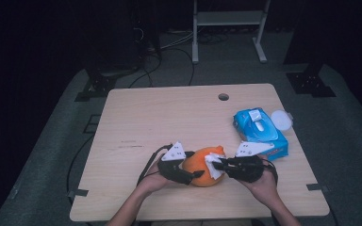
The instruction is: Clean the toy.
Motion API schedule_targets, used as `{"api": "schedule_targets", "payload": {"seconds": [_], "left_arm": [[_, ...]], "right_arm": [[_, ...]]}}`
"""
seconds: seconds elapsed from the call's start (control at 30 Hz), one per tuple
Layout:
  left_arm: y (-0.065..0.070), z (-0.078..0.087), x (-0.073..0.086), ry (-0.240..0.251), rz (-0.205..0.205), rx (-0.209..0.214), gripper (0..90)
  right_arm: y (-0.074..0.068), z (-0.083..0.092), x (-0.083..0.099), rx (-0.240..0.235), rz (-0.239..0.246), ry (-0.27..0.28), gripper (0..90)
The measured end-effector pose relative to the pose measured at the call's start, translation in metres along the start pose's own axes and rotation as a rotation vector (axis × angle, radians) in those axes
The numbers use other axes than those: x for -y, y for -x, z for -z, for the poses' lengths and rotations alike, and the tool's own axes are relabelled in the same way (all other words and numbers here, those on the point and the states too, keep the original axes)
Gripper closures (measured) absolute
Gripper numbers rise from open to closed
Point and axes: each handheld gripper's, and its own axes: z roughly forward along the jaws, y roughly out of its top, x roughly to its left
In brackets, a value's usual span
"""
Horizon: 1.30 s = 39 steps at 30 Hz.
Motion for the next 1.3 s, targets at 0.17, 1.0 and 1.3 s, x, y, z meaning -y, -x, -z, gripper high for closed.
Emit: {"api": "schedule_targets", "payload": {"seconds": [0.17, 1.0, 1.3], "left_arm": [[-0.003, 0.001, 0.001, 0.007, 0.024, 0.002, 23.9], [0.012, -0.007, -0.005, -0.002, -0.041, 0.091, 17.5], [0.020, -0.008, -0.006, -0.009, -0.105, 0.080, 21.1]], "right_arm": [[0.012, 0.004, 0.003, 0.036, -0.021, -0.013, 80.2], [0.022, 0.017, 0.001, 0.042, -0.076, 0.018, 80.6], [0.052, 0.025, 0.018, 0.118, -0.172, -0.006, 80.8]]}}
